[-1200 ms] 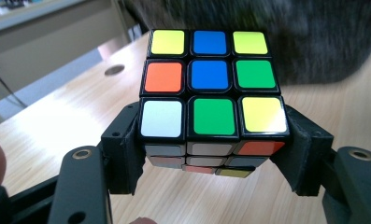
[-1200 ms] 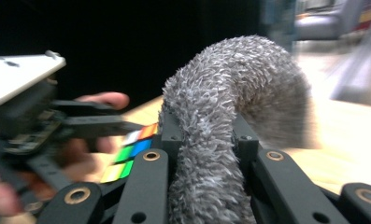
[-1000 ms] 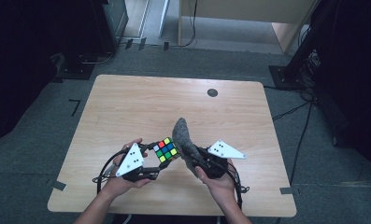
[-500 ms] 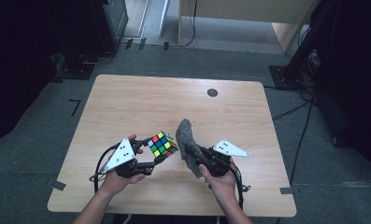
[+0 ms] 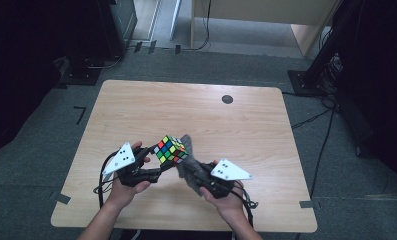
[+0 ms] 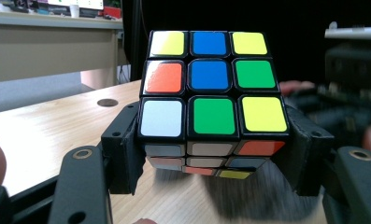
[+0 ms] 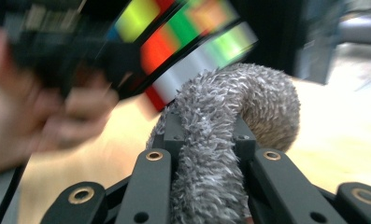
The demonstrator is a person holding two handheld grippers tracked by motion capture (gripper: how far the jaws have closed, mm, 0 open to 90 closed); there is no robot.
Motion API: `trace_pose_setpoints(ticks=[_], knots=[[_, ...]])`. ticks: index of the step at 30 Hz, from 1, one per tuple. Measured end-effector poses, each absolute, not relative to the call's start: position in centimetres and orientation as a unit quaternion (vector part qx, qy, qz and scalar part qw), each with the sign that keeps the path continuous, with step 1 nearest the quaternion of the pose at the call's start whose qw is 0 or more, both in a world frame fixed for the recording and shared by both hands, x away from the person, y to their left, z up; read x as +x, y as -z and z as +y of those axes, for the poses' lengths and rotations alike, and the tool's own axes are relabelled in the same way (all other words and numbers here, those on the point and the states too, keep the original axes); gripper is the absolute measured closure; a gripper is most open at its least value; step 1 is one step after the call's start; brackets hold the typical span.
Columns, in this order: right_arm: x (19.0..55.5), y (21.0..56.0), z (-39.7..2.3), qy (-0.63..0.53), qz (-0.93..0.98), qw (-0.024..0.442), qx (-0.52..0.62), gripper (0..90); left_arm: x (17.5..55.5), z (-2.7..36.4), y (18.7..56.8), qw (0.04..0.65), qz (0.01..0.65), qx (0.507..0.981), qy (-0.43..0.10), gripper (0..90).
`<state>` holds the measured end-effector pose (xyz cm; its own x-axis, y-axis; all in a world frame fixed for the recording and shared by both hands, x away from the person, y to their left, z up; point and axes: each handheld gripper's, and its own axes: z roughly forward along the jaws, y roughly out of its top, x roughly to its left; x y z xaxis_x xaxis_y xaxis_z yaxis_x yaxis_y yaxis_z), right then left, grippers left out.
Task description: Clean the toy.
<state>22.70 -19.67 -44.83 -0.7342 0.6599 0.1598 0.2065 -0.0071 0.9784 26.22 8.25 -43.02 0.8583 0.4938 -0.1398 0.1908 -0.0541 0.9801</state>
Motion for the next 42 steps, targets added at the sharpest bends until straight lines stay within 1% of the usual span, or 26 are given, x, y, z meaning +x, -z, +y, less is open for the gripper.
trace_pose_setpoints(ticks=[1, 4, 5, 7, 9, 11, 14, 16, 19, 22, 26, 28, 29, 32, 34, 38, 42], knots=[[22.7, 44.8, -20.0, -0.639, 0.673, 0.185, 0.325, 76.0, 26.2, 8.2, 43.1, 0.644, 0.24, 0.717, -0.116, 34.3], [22.6, 45.2, -19.2, -0.628, 0.691, 0.175, 0.313, 75.2, 26.2, 7.9, 43.2, 0.645, 0.243, 0.716, -0.111, 34.3], [22.6, 45.6, -18.7, -0.622, 0.701, 0.161, 0.31, 75.2, 26.2, 7.8, 43.2, 0.646, 0.242, 0.716, -0.109, 34.3], [22.7, 46.3, -17.7, -0.607, 0.731, 0.118, 0.29, 75.0, 26.1, 7.7, 43.1, 0.644, 0.237, 0.719, -0.113, 34.3], [22.5, 46.3, -17.4, -0.596, 0.74, 0.144, 0.276, 75.1, 26.0, 7.7, 43.0, 0.644, 0.236, 0.718, -0.115, 34.3], [22.5, 45.5, -18.2, -0.607, 0.722, 0.166, 0.288, 75.3, 26.1, 8.0, 42.9, 0.651, 0.237, 0.713, -0.106, 34.3], [22.7, 45.0, -19.5, -0.633, 0.68, 0.181, 0.322, 75.3, 26.2, 7.9, 43.0, 0.648, 0.237, 0.716, -0.105, 34.3], [22.7, 45.3, -19.2, -0.629, 0.689, 0.175, 0.314, 74.9, 26.2, 7.7, 43.1, 0.649, 0.238, 0.716, -0.101, 34.3], [22.6, 46.0, -17.7, -0.605, 0.735, 0.13, 0.277, 74.2, 26.2, 7.8, 43.0, 0.645, 0.24, 0.717, -0.109, 34.3], [22.7, 46.1, -17.2, -0.573, 0.756, 0.156, 0.274, 74.1, 26.3, 8.1, 42.9, 0.642, 0.248, 0.716, -0.115, 34.2], [24.0, 46.7, -19.0, -0.54, 0.74, 0.209, 0.341, 74.1, 26.5, 8.1, 43.1, 0.636, 0.259, 0.718, -0.117, 34.2], [24.7, 47.3, -20.0, -0.524, 0.731, 0.221, 0.377, 72.7, 26.5, 8.0, 43.2, 0.634, 0.26, 0.719, -0.117, 34.3], [25.1, 47.6, -20.4, -0.517, 0.73, 0.226, 0.385, 69.3, 26.5, 8.0, 43.2, 0.632, 0.261, 0.72, -0.117, 34.3], [25.8, 47.8, -21.3, -0.515, 0.719, 0.237, 0.402, 47.3, 26.6, 7.9, 43.2, 0.627, 0.267, 0.722, -0.119, 34.3], [25.7, 47.4, -21.6, -0.529, 0.707, 0.251, 0.397, 36.8, 26.7, 7.9, 43.3, 0.624, 0.275, 0.722, -0.118, 34.3], [24.7, 46.0, -21.1, -0.557, 0.693, 0.279, 0.362, 24.2, 27.0, 7.9, 43.3, 0.618, 0.295, 0.72, -0.115, 34.3], [23.8, 45.1, -20.1, -0.573, 0.688, 0.297, 0.332, 18.9, 27.1, 7.8, 43.3, 0.613, 0.302, 0.72, -0.118, 34.2]])
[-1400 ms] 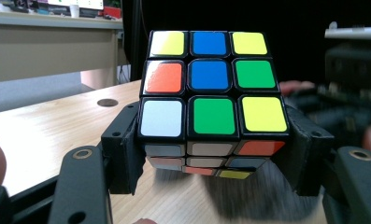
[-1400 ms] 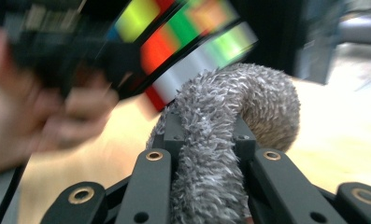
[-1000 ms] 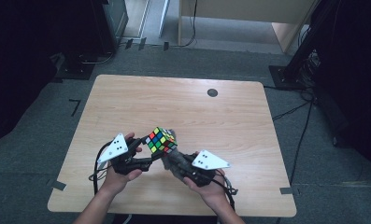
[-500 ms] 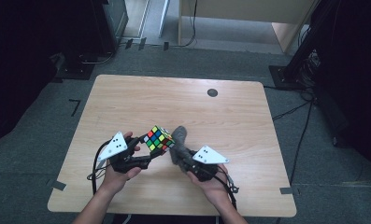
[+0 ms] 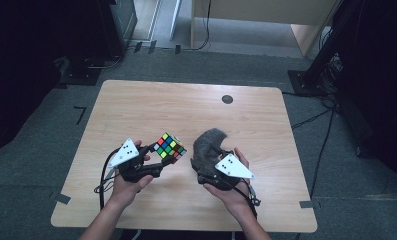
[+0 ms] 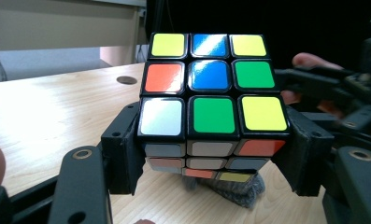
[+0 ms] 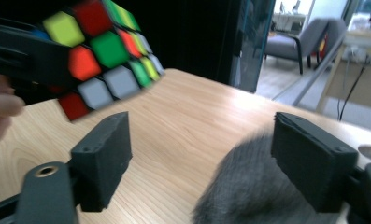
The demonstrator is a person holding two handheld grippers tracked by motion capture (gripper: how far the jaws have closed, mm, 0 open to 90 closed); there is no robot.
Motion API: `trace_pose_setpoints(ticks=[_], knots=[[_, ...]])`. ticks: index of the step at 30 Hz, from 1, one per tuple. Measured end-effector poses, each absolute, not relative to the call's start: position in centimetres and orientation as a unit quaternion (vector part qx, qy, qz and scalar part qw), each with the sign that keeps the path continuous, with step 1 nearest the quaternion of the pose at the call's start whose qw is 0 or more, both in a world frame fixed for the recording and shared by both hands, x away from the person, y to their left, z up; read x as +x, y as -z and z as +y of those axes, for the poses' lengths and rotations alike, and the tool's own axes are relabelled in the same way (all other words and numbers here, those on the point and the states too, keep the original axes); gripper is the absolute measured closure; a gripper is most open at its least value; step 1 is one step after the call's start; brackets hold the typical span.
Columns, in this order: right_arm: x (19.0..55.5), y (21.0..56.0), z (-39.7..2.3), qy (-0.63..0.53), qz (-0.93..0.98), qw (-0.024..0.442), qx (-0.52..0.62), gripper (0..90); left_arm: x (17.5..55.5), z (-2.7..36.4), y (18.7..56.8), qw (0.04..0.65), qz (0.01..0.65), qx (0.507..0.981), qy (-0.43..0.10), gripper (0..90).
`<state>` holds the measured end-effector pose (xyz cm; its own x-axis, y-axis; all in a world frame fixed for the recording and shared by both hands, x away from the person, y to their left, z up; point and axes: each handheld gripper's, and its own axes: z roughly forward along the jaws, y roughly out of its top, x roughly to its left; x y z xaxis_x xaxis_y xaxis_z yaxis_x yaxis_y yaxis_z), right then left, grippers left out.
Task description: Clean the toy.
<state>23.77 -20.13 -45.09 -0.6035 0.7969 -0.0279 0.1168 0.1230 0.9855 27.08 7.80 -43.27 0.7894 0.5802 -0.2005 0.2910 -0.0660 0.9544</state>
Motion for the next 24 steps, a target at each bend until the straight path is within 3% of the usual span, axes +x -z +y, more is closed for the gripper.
trace_pose_setpoints(ticks=[9, 15, 19, 24], knots=[[22.8, 45.6, -17.5, -0.576, 0.714, 0.286, 0.277, 14.9, 26.8, 7.0, 43.1, 0.617, 0.304, 0.72, -0.09, 34.2], [22.6, 46.1, -16.6, -0.57, 0.717, 0.313, 0.251, 15.0, 26.3, 5.6, 43.1, 0.612, 0.298, 0.73, -0.06, 34.2], [22.4, 46.3, -16.4, -0.563, 0.711, 0.347, 0.24, 19.5, 26.2, 5.1, 43.2, 0.61, 0.289, 0.737, -0.042, 34.2], [21.9, 46.1, -16.5, -0.555, 0.711, 0.375, 0.216, 33.5, 26.5, 5.3, 43.3, 0.61, 0.293, 0.736, -0.021, 34.0]])
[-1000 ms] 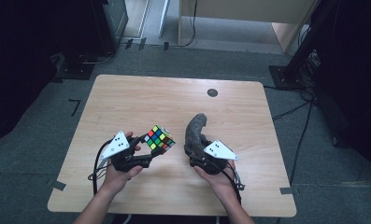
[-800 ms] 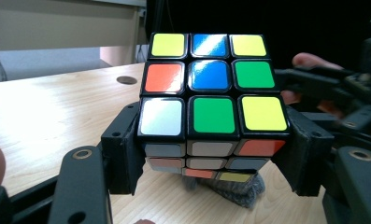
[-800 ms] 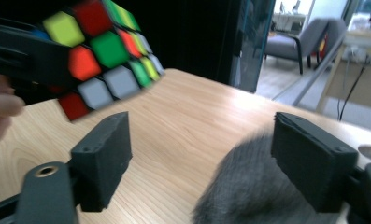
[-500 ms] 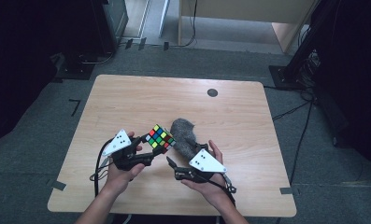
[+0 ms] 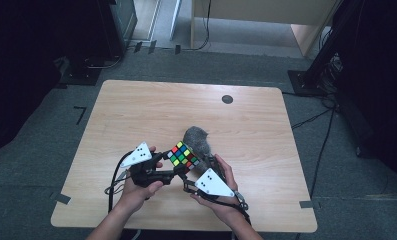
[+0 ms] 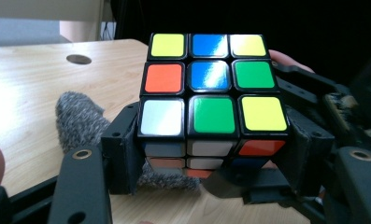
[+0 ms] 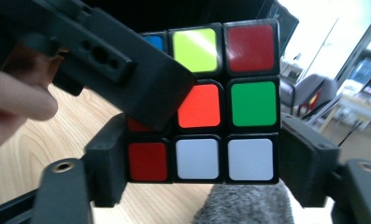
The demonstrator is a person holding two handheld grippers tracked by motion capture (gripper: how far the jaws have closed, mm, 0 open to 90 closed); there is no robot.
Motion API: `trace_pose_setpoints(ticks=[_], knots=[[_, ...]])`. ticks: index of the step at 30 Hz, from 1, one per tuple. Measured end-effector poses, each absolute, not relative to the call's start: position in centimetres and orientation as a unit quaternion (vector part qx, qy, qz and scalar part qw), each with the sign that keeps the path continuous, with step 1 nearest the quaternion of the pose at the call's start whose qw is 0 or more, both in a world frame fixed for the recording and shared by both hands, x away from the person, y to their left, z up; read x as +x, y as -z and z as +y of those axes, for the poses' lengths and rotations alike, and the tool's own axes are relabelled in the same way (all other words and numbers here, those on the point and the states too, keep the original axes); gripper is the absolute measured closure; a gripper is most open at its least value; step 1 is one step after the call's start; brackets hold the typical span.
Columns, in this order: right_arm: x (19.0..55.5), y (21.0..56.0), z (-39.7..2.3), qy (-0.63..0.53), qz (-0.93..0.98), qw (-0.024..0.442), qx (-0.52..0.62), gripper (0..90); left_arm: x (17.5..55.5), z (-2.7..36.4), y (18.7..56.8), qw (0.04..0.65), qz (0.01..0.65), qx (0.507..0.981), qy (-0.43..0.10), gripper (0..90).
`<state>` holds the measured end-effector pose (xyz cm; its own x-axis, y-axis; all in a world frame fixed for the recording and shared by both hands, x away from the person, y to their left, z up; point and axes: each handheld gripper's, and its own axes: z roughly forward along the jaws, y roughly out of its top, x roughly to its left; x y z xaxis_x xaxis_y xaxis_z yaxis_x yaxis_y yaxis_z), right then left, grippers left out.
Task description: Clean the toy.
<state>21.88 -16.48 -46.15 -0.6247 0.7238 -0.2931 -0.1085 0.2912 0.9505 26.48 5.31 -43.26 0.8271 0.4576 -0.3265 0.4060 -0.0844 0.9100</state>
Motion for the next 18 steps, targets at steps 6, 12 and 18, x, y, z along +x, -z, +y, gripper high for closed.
trace_pose_setpoints(ticks=[6, 12, 18], knots=[[22.4, 46.2, -16.8, -0.546, 0.726, 0.343, 0.24, 34.4, 26.9, 6.0, 42.8, 0.625, 0.286, 0.726, -0.022, 15.6], [23.4, 46.0, -18.6, -0.547, 0.724, 0.305, 0.288, 34.5, 26.9, 7.1, 42.8, 0.612, 0.262, 0.741, -0.089, 10.4], [23.4, 44.3, -20.1, -0.566, 0.711, 0.237, 0.344, 34.4, 26.8, 6.5, 44.0, 0.557, 0.23, 0.785, -0.144, 8.6]])
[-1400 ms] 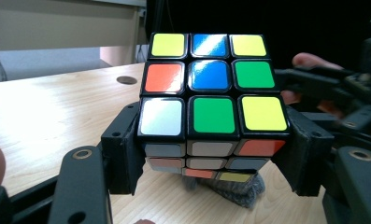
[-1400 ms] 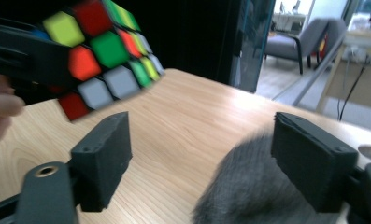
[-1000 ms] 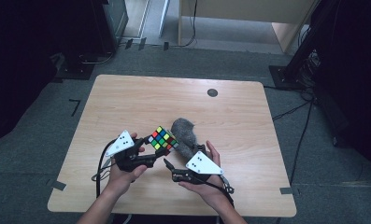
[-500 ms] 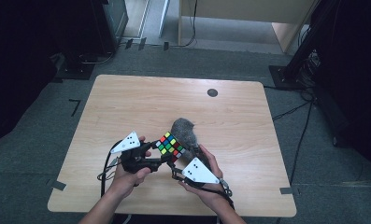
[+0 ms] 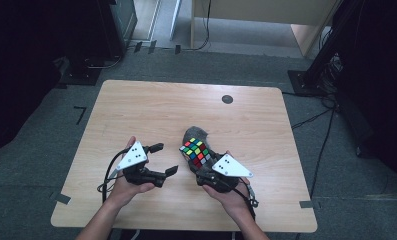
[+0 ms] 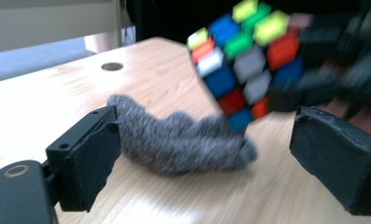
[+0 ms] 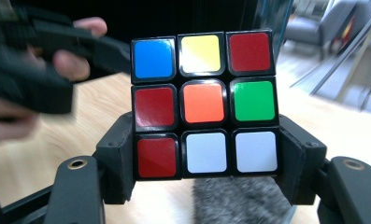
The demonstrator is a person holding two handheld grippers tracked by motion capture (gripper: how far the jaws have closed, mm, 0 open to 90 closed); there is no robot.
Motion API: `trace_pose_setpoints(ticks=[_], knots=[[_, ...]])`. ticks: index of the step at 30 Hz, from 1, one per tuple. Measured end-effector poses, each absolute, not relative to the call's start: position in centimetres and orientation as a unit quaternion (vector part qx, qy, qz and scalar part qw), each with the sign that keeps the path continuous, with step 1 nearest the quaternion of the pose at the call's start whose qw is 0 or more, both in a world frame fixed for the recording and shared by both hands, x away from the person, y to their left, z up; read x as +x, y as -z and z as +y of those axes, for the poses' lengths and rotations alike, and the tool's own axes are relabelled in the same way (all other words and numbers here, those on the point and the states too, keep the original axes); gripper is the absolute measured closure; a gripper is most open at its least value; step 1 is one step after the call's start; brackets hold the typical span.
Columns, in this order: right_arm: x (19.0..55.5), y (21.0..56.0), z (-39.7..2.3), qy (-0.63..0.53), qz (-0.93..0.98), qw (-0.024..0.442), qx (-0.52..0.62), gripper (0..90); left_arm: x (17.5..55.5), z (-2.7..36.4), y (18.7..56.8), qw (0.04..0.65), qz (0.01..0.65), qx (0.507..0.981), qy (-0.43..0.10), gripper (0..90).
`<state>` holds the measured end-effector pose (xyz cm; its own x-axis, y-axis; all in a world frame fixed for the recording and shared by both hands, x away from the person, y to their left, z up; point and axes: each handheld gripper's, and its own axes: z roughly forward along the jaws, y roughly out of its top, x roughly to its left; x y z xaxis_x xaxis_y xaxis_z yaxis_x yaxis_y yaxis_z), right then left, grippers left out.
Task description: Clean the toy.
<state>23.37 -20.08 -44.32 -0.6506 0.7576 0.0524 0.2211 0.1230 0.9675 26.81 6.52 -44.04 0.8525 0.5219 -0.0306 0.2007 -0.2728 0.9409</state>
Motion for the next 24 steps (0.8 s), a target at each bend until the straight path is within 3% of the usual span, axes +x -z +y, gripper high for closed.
trace_pose_setpoints(ticks=[6, 15, 24], knots=[[23.0, 43.2, -20.0, -0.569, 0.715, 0.171, 0.369, 34.3, 25.8, 4.8, 45.3, 0.512, 0.185, 0.813, -0.208, 7.8], [22.8, 43.0, -18.5, -0.544, 0.743, 0.085, 0.381, 34.3, 24.4, 3.6, 45.8, 0.508, 0.128, 0.81, -0.263, 9.3], [23.6, 43.8, -18.1, -0.518, 0.749, 0.03, 0.411, 34.2, 23.6, 3.0, 46.0, 0.504, 0.088, 0.807, -0.295, 19.3]])
